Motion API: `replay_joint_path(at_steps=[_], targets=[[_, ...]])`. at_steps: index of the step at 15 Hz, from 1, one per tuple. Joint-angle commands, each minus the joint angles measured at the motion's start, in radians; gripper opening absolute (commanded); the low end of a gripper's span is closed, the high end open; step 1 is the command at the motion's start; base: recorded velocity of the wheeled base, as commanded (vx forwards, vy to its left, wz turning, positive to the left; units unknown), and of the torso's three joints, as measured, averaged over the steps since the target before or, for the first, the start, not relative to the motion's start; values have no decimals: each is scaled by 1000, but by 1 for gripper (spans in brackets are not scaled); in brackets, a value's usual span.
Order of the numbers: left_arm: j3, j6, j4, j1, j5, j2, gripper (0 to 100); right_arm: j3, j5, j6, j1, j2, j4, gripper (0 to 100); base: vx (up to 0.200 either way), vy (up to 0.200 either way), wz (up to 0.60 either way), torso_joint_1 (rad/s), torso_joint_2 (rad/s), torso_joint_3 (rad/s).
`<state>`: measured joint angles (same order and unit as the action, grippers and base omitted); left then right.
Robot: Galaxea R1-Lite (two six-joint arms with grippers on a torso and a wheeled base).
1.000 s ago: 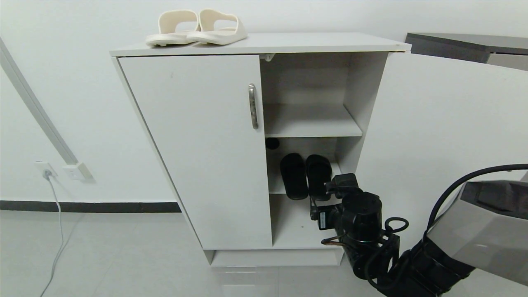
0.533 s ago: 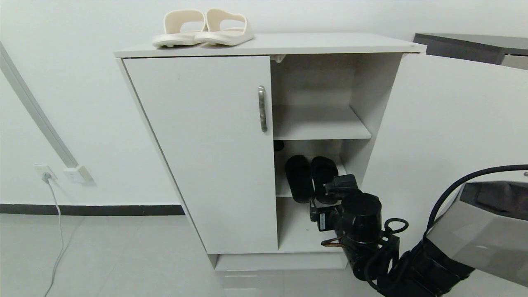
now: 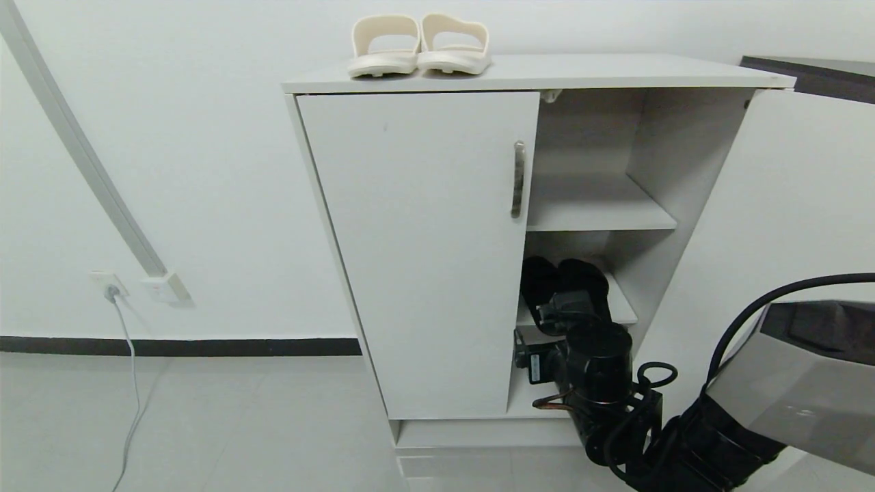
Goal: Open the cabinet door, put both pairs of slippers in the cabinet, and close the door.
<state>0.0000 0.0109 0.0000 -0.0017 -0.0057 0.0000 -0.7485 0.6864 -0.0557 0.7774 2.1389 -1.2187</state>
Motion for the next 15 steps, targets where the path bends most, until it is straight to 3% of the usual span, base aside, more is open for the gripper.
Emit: replay_joint_path(at_steps=[1, 6, 15], targets=[[0, 0, 0, 0, 0, 2, 0, 3, 1, 1, 0, 1, -1, 100, 0, 200, 0, 7, 2, 7], [0, 0, 0, 0, 0, 2, 0, 8, 1, 1, 0, 1, -22, 100, 0, 200, 0, 5, 1, 5], [0, -2, 0, 0, 0, 2, 0, 51, -8, 4, 11, -21, -85, 100, 0, 0, 0, 0, 0, 0]])
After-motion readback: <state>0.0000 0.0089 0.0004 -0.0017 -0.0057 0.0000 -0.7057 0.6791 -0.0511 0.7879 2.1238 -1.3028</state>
